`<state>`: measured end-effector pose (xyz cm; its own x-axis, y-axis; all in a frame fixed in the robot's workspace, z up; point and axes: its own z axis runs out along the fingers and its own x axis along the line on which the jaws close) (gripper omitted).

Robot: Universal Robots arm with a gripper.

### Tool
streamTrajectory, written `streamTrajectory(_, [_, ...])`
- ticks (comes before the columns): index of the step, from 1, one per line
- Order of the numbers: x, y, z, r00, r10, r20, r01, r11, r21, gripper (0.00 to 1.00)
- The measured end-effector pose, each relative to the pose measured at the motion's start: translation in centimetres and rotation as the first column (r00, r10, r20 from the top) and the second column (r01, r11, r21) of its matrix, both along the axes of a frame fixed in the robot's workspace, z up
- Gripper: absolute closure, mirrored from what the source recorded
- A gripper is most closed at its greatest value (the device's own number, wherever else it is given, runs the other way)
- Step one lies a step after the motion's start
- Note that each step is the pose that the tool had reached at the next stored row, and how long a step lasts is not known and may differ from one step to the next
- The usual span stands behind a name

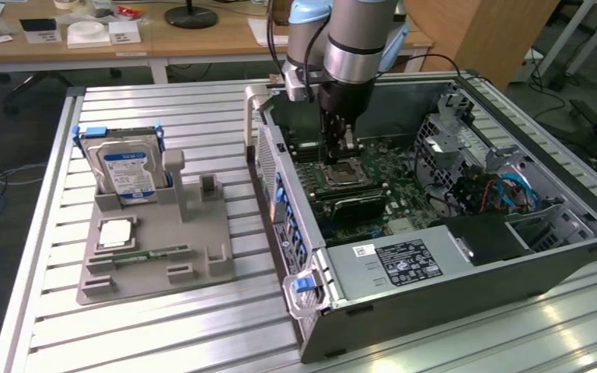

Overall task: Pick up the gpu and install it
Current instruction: 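Press down on the gpu until it lock into place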

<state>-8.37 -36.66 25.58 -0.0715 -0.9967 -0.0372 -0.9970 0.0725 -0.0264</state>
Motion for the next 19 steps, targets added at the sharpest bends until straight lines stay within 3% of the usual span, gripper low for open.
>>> streamTrajectory(12, [0.0,0.0,0.01,1.0,0.0,0.0,0.0,1.0,0.0001,0.89])
streamTrajectory(19, [0.0,0.0,0.94,1.0,0.0,0.0,0.0,1.0,0.0001,0.89])
